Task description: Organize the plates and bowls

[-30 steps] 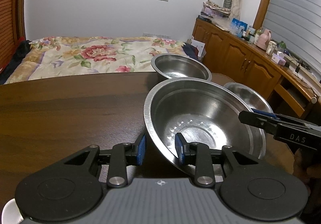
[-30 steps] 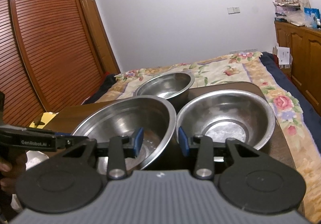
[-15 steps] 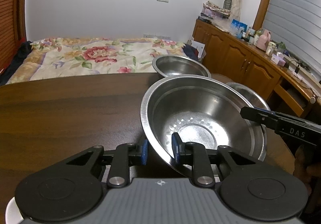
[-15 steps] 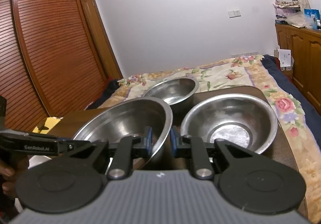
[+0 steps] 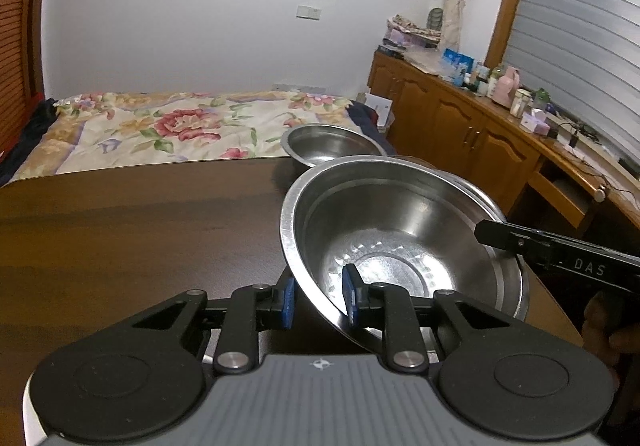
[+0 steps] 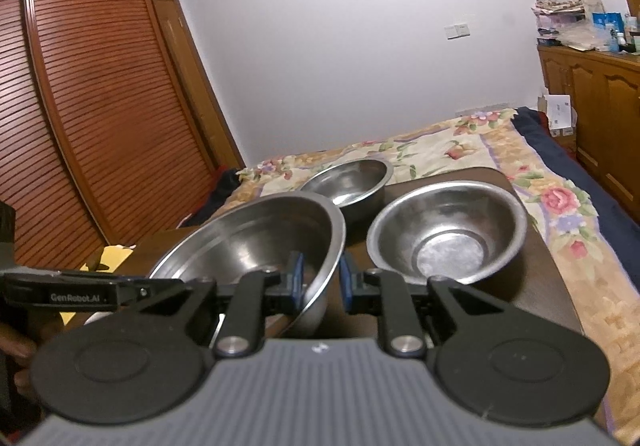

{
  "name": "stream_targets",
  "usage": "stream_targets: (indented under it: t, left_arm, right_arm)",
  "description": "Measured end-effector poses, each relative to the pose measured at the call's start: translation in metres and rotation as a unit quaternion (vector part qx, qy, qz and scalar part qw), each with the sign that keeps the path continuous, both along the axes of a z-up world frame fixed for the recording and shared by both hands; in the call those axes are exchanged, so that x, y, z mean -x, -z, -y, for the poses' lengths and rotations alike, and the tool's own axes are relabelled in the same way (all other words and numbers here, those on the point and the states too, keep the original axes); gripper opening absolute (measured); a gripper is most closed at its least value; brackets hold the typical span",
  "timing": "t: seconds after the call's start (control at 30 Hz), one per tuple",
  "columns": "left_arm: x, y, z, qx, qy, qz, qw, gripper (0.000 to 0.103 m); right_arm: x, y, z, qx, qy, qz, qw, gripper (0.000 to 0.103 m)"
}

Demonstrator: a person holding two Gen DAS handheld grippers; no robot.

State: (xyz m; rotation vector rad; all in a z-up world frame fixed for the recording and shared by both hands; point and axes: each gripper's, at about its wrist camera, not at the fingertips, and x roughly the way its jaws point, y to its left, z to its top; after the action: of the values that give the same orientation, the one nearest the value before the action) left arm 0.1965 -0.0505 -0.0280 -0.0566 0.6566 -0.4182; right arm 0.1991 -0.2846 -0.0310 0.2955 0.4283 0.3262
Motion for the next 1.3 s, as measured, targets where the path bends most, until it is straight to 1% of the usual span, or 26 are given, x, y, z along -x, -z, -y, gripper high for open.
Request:
stream_targets:
  t: [0.23, 0.6, 0.9, 1.3]
  left_arm:
    - [0.021, -0.002, 0.005, 0.005, 0.018, 0.005, 0.9998, 0.026]
    - [0.055, 0.004, 0.009, 0.007, 0.027, 0.003, 0.9996, 0.026]
    - [0.058, 0.01, 0.01, 0.002, 0.035, -0.005, 0.9994, 0.026]
    - [0.056, 0.02, 0.014, -0.002, 0.039, -0.016, 0.9991, 0.026]
  right_arm:
    - [0.022, 0.0, 0.008, -0.002, 0.014, -0.003, 1.0, 0.021]
    - [0.046, 0.009, 0.01, -0.002, 0.018, -0.019, 1.0, 0.021]
    - [0.054, 0.019, 0.014, -0.013, 0.019, -0.032, 0.999, 0.021]
    - [0.058, 0.028, 0.017, -0.012, 0.021, -0.046, 0.999, 0.021]
